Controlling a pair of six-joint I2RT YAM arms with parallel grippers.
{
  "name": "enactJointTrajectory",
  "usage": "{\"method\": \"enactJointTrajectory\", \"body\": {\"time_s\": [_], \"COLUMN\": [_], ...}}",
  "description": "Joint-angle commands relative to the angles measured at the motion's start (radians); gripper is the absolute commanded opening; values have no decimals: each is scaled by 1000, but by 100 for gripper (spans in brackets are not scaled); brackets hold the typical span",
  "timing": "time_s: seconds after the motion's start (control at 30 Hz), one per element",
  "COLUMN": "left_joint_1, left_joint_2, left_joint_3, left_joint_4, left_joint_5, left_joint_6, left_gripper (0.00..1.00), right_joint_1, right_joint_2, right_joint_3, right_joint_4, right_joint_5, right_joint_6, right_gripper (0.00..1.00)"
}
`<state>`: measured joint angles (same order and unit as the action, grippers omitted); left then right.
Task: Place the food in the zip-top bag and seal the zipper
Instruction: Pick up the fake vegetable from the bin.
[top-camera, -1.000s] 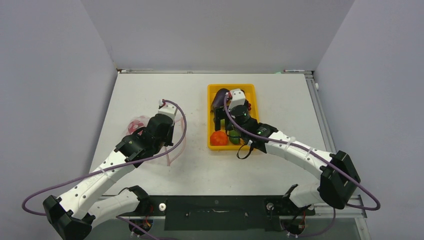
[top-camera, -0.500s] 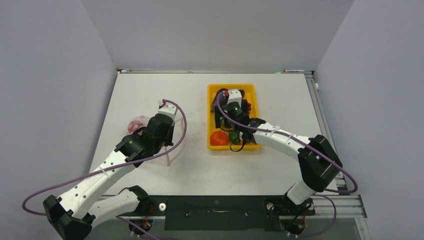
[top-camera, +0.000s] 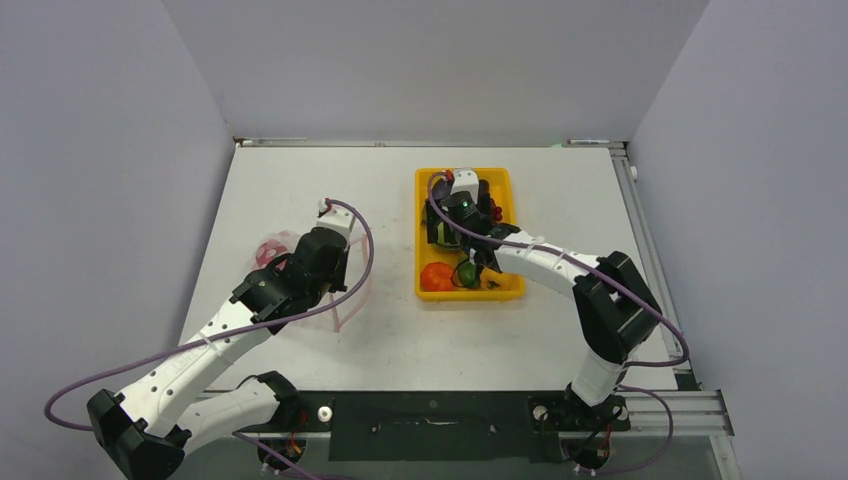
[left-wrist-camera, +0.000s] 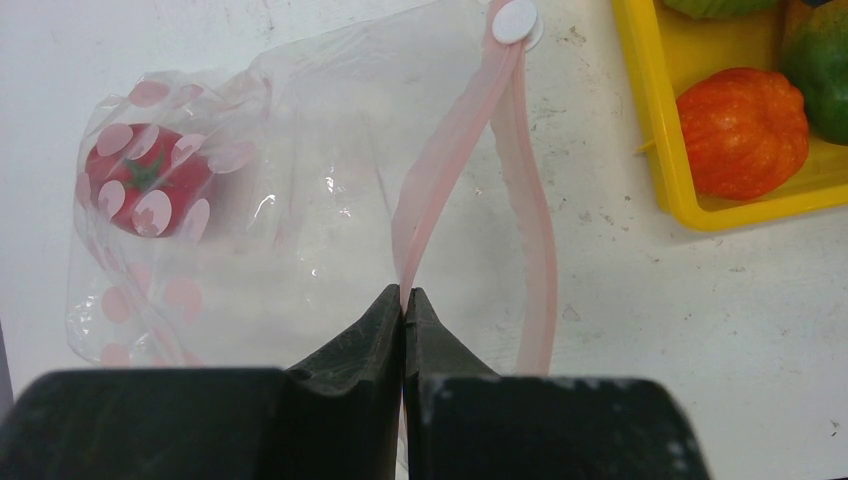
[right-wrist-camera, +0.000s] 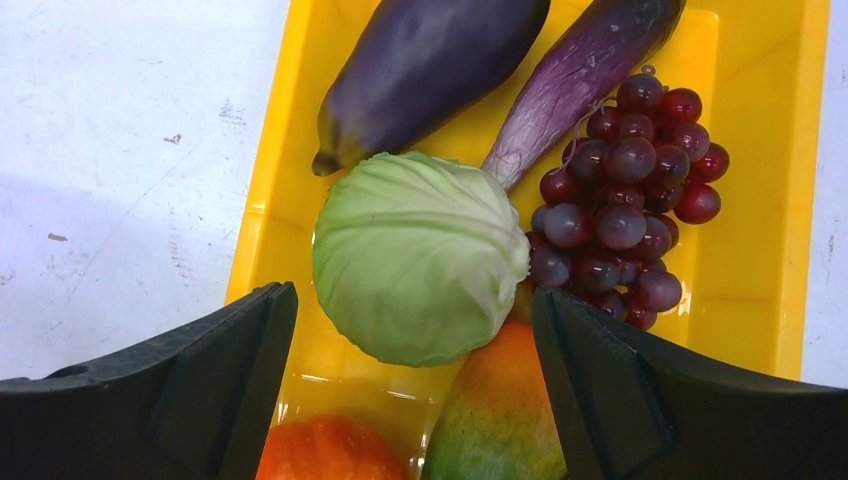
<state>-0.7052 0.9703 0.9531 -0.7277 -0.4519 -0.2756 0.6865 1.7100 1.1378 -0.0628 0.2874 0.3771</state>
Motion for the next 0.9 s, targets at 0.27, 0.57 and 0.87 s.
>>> {"method": "enactJointTrajectory", "body": {"time_s": [0.27, 0.57, 0.87], "left_joint_1": [4, 4, 4], "left_joint_2": [0, -2, -2], "left_joint_3": [5, 5, 5], "left_joint_4": [49, 48, 47], "left_joint_5": [-1, 1, 1], "left_joint_6": [6, 6, 7], "left_gripper": [0, 0, 0], "right_joint_1": [-13, -13, -13], "right_joint_2": [87, 137, 170], "right_joint_3": [88, 97, 97], "right_joint_4": [14, 18, 14], "right_joint_5": [35, 3, 9], "right_joint_6": [-5, 7, 4], "right_gripper": [90, 90, 93]}}
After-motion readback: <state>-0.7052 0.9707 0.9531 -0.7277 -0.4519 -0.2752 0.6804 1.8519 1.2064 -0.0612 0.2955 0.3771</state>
